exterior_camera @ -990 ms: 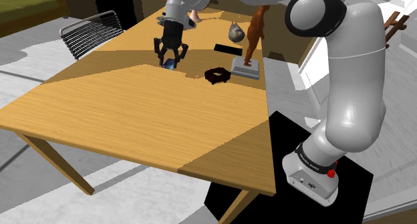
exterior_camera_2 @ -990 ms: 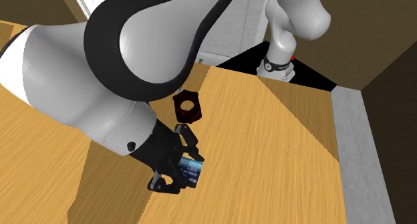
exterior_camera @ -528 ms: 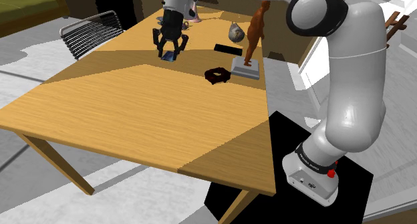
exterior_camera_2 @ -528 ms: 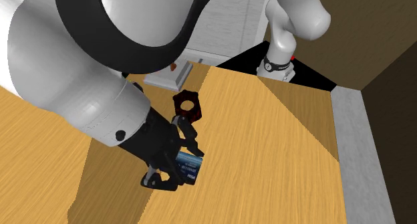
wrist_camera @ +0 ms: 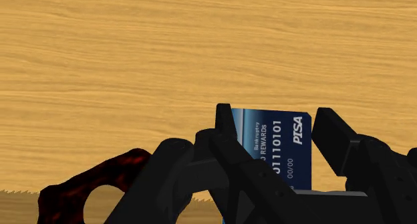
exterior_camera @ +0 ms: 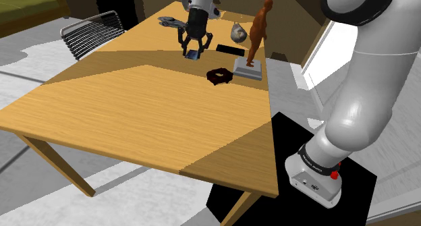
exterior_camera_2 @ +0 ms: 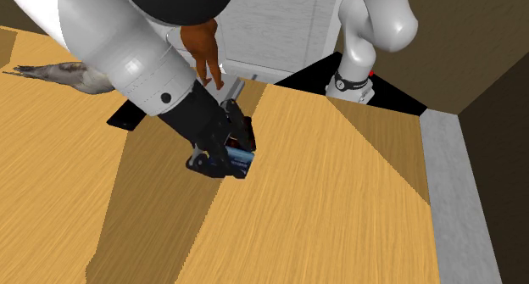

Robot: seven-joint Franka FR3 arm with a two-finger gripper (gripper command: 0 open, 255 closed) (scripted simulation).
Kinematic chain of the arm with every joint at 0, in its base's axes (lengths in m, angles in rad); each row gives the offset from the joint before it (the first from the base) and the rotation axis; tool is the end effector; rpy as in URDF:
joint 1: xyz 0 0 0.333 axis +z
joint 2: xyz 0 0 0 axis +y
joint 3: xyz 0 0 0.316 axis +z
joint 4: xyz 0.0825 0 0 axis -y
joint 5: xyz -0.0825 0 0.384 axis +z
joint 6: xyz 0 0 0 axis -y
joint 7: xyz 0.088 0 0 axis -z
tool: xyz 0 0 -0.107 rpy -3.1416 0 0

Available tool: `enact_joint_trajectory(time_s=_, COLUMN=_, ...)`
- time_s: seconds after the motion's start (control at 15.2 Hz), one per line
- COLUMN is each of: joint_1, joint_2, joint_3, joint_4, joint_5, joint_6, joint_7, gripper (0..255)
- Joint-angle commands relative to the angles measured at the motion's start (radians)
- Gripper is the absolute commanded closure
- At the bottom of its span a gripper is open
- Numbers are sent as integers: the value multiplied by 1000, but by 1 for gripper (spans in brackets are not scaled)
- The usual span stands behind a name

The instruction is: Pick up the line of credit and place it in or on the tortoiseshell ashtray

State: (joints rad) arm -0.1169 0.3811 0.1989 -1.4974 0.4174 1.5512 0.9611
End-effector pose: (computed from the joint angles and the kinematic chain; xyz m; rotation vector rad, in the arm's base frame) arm 0.6322 0.0791 0.4445 -2.4773 1.2610 0.7403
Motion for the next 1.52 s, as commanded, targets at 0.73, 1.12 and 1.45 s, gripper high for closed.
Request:
enact_joint_trajectory(time_s=0.73, joint_1=-136, joint_2=-238, joint_3=-83, joint_4=-306, joint_5=-21, joint_6=-27, joint_7=-222, gripper=255)
enact_joint_trajectory(time_s=1.12, joint_1=-132, joint_2=-218, joint_3=-82, joint_4=-359, joint_5=-22, joint_6=43, joint_7=-246, gripper=255)
enact_joint_trajectory(time_s=1.45, joint_1=-129, joint_2=-196, joint_3=-81, joint_4=-398, joint_5=-22, joint_6=100, joint_7=-265, gripper=255)
